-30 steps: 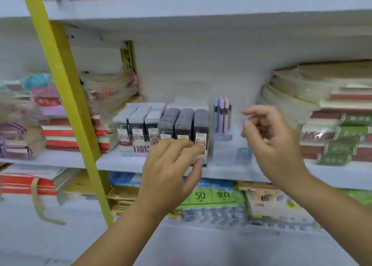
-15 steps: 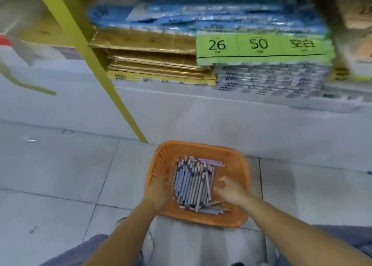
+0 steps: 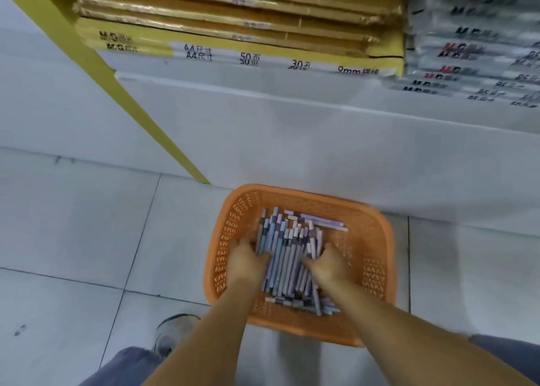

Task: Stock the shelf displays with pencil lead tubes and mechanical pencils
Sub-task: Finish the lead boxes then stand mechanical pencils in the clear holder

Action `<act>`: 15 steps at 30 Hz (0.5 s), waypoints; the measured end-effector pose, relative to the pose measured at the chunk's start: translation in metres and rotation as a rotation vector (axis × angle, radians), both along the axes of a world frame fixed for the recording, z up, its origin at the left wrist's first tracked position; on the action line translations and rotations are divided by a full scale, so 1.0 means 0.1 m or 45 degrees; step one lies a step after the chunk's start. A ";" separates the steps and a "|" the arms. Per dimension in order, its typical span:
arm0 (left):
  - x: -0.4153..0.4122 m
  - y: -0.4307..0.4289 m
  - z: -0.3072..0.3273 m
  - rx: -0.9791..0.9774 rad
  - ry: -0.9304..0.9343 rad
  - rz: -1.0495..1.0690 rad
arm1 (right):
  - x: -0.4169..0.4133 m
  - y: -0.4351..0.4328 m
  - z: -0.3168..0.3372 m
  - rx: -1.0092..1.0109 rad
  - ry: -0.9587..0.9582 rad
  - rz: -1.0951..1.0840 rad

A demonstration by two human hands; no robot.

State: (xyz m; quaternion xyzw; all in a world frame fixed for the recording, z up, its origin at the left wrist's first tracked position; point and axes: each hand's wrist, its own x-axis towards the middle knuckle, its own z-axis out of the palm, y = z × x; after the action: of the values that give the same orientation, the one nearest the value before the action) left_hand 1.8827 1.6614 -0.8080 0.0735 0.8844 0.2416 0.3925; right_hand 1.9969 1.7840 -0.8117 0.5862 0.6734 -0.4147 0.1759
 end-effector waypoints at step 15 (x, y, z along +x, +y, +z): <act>-0.04 -0.14 0.39 0.235 -0.209 0.114 | 0.40 0.35 0.33 -0.380 0.331 -0.306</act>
State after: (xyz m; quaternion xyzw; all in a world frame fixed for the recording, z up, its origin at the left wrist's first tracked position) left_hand 1.8790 1.6471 -0.7685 0.0499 0.8257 0.3444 0.4440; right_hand 2.0367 1.8191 -0.7790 0.5712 0.5471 -0.5997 0.1217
